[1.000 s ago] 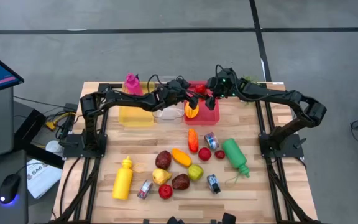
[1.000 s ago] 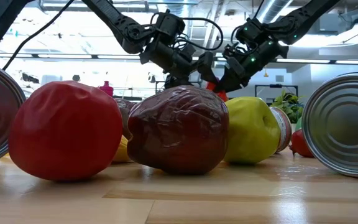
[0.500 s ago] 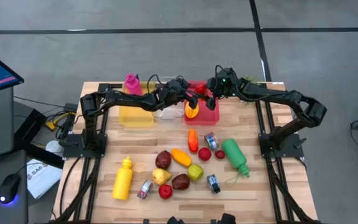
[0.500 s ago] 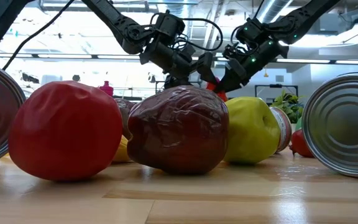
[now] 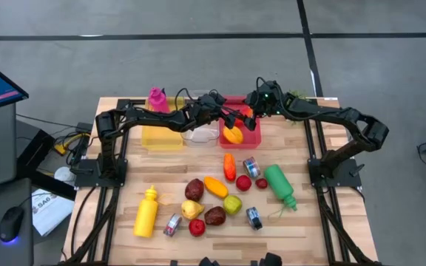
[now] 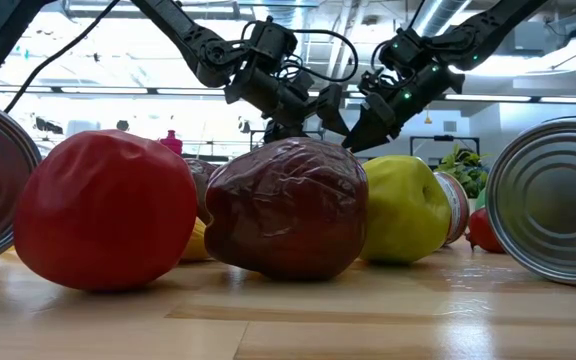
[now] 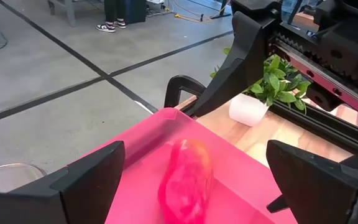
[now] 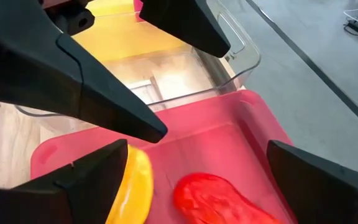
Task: Pick & Place Food Item
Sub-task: Put the red apple into the pink bin
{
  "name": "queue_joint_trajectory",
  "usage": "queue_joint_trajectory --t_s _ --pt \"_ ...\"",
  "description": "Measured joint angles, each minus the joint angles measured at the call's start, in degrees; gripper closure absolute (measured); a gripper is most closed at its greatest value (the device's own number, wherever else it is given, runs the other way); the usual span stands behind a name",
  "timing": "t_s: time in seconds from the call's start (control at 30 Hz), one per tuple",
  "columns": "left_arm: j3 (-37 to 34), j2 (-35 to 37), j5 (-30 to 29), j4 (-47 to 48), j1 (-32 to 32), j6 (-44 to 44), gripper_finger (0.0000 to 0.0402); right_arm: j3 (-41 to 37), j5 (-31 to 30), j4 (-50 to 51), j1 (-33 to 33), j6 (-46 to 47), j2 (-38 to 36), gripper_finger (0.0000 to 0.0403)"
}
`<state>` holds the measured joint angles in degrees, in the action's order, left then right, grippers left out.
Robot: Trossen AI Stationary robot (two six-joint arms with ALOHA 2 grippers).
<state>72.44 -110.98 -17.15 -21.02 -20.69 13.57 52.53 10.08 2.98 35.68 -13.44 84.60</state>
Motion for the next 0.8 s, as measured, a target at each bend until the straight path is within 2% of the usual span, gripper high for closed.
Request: queue_joint_trajectory --t_s 0.3,0.6,0.8 --pt "0.0 0.11 0.15 -0.05 0.0 0.35 0.0023 0.08 -0.11 2.59 -0.12 -0.07 -2.32 0.001" --pt "-0.07 4.1 0.41 -0.1 0.25 0.37 0.0023 0.11 -0.1 13.02 -0.42 0.03 -12.91 0.001" --pt "-0.02 9.43 0.39 -0.2 0.37 0.39 0.0023 0.11 -0.08 16.72 -0.42 6.94 -19.78 0.001"
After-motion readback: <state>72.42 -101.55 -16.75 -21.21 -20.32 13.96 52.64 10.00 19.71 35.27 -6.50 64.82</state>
